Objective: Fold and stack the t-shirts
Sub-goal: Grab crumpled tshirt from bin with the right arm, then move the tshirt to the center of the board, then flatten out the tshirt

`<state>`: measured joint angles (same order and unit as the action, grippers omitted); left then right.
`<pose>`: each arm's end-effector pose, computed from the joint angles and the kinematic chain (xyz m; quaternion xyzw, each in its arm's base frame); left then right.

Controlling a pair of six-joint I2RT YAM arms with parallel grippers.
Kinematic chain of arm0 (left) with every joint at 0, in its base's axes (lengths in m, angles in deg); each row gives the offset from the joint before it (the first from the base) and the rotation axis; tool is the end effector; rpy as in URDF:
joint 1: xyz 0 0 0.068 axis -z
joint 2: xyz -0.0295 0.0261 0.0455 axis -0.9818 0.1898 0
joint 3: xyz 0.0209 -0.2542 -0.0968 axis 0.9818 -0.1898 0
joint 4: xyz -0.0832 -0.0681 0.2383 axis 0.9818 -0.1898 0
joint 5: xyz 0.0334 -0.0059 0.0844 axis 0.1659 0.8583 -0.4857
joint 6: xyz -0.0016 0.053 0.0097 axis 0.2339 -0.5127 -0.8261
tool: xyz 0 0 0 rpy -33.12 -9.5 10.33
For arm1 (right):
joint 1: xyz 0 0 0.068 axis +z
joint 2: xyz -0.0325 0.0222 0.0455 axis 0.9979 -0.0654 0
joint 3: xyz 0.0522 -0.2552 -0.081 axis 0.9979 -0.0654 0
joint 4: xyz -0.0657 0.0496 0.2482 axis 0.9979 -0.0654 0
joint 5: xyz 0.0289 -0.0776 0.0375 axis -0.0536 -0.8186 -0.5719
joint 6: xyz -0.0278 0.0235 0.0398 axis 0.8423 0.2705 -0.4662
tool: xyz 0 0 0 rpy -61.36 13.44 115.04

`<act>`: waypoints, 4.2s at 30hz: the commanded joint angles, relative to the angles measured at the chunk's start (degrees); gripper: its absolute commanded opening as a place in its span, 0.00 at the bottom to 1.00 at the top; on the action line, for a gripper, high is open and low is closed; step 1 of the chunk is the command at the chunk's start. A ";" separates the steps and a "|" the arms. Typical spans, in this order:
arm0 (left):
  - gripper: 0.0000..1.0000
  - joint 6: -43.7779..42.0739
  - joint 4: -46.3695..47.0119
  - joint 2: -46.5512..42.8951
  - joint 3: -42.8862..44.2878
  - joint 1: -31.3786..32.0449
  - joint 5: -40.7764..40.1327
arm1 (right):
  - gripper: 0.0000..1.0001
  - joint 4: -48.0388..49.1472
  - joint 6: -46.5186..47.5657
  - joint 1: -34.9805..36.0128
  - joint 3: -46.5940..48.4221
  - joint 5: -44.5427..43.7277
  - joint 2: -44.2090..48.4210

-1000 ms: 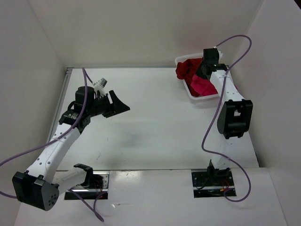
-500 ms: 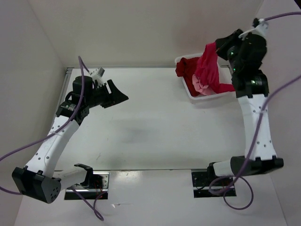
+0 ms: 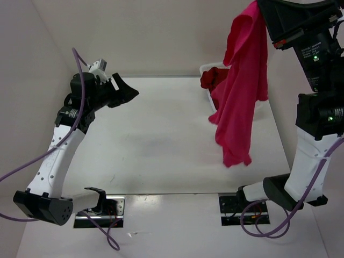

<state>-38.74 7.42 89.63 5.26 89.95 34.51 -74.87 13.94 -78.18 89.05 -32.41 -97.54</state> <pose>0.2484 -0.0574 0.4342 -0.1057 0.7885 -0.3435 0.4991 0.1307 0.0325 0.6828 -0.0578 0.4376 0.4492 0.7768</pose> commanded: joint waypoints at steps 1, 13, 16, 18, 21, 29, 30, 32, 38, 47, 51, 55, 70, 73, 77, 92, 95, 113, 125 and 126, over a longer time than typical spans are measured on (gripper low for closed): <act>0.77 -0.89 0.90 0.70 2.89 -0.96 -1.00 | 0.00 9.31 -9.92 2.11 2.99 12.16 -4.44; 0.79 -2.65 1.60 0.09 -4.15 -0.96 -3.55 | 0.00 7.24 -10.41 9.40 -10.62 16.69 -13.15; 0.79 -4.04 1.08 1.48 -1.60 -0.96 -5.48 | 0.00 1.00 -6.18 15.02 -12.20 10.46 -17.70; 0.79 -4.84 0.55 2.28 -1.59 -0.96 -4.97 | 0.00 -4.17 -0.91 19.51 -12.21 4.75 -20.87; 0.79 -4.84 0.03 2.81 -4.57 -0.96 -3.73 | 0.09 -11.90 3.84 21.89 -7.83 -2.12 -30.01; 0.82 -9.07 -4.28 2.81 -13.18 0.34 -3.73 | 0.46 -9.13 12.20 22.69 -30.45 -16.70 -19.94; 0.82 -8.54 -3.41 2.81 -14.59 1.31 -3.73 | 0.37 -9.13 12.90 22.69 -33.71 -17.24 -17.23; 0.77 -7.31 -2.18 3.34 -18.44 4.81 -1.55 | 0.14 -8.26 12.91 22.69 -44.33 -17.25 -14.58; 0.68 -5.72 0.37 13.78 -16.01 18.01 -3.81 | 0.00 -5.08 10.19 22.69 -71.51 -24.97 -3.41; 0.76 -10.37 3.27 28.64 -7.14 24.96 -13.64 | 0.36 -1.74 2.99 22.69 -82.86 -26.65 0.20; 0.76 -10.99 5.99 32.51 -7.13 25.49 -18.67 | 0.41 -1.22 -1.94 22.69 -86.46 -26.12 1.34; 0.75 -12.57 6.52 36.19 -5.90 25.49 -17.88 | 0.43 -0.16 -5.36 22.69 -89.81 -25.33 1.35; 0.54 -14.25 7.76 41.40 -3.79 26.02 -19.81 | 0.48 3.35 -7.57 22.69 -92.89 -25.51 -4.97; 0.39 -14.86 7.76 39.91 -3.79 26.02 -20.87 | 0.48 4.41 -8.18 22.16 -93.42 -24.20 -7.43; 0.30 -14.86 6.00 37.18 -3.26 26.02 -20.26 | 0.46 5.64 -8.19 22.16 -93.94 -24.19 -7.97; 0.19 -8.97 1.95 16.88 -9.41 16.01 -10.42 | 0.00 3.01 -5.38 20.50 -83.85 -30.34 -12.28; 0.17 -8.97 1.34 19.59 -8.80 17.48 -7.96 | 0.00 1.43 -3.71 18.47 -77.52 -31.48 -12.89; 0.72 -13.63 7.39 38.14 -6.33 29.53 -22.88 | 0.00 -0.69 -2.21 16.80 -80.76 -33.42 -7.09; 0.35 -17.15 9.07 39.72 -5.81 29.53 -28.16 | 0.00 -0.16 -3.35 15.74 -84.53 -32.37 -4.01; 0.33 -17.76 9.07 40.77 -5.81 29.53 -28.77 | 0.00 -0.16 -3.35 15.74 -84.54 -32.37 -4.01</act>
<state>-54.26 14.35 130.00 -1.85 119.63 8.67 -75.68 11.38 -62.13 5.38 -63.93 -103.61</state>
